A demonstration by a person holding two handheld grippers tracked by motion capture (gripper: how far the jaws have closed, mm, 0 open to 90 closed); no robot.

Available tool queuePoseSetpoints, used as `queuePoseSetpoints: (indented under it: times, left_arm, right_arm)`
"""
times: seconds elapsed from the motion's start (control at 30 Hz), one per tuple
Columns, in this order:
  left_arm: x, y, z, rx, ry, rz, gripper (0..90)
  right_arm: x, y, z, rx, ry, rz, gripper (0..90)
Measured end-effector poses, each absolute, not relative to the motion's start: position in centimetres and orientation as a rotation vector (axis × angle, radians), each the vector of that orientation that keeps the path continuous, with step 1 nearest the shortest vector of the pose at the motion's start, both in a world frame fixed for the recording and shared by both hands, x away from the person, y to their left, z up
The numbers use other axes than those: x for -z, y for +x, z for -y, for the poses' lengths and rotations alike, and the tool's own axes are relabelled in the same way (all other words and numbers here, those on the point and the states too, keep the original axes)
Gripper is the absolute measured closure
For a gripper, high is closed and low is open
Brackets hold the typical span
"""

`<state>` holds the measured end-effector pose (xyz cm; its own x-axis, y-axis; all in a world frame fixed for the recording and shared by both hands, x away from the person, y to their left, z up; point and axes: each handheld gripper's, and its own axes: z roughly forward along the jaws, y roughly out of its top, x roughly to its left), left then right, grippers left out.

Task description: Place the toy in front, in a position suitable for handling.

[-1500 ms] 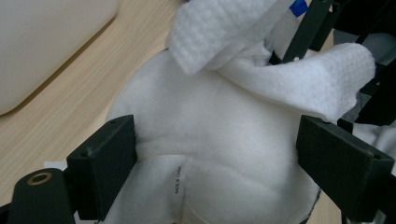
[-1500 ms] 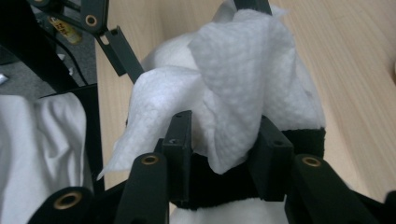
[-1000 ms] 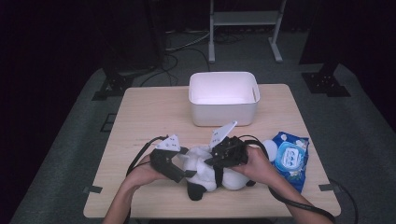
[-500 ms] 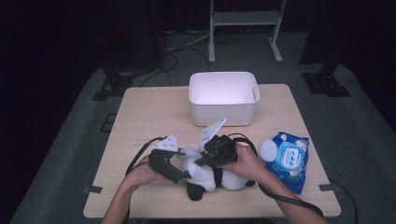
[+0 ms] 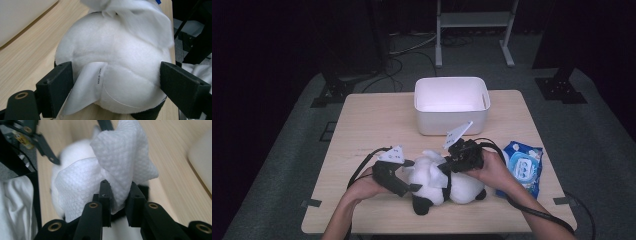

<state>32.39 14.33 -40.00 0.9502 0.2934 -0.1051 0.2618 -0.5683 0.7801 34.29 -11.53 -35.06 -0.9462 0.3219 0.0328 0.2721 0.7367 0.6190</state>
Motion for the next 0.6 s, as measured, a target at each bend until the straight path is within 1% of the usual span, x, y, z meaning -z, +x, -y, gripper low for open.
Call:
queuePoseSetpoints:
  times: [0.17, 0.3, 0.6]
  left_arm:
    - [39.9, 32.3, -14.3, -0.057, 2.208, -0.387, 12.0]
    - [39.9, 32.3, -14.2, -0.059, 2.206, -0.388, 12.0]
    - [39.2, 32.2, -14.3, -0.073, 2.193, -0.379, 12.0]
  right_arm:
    - [35.5, 35.1, 13.7, -0.973, 0.593, -2.849, 76.4]
    - [35.6, 35.1, 14.6, -0.997, 0.623, -2.843, 76.4]
    - [36.2, 34.7, 14.2, -1.005, 0.605, -2.861, 76.5]
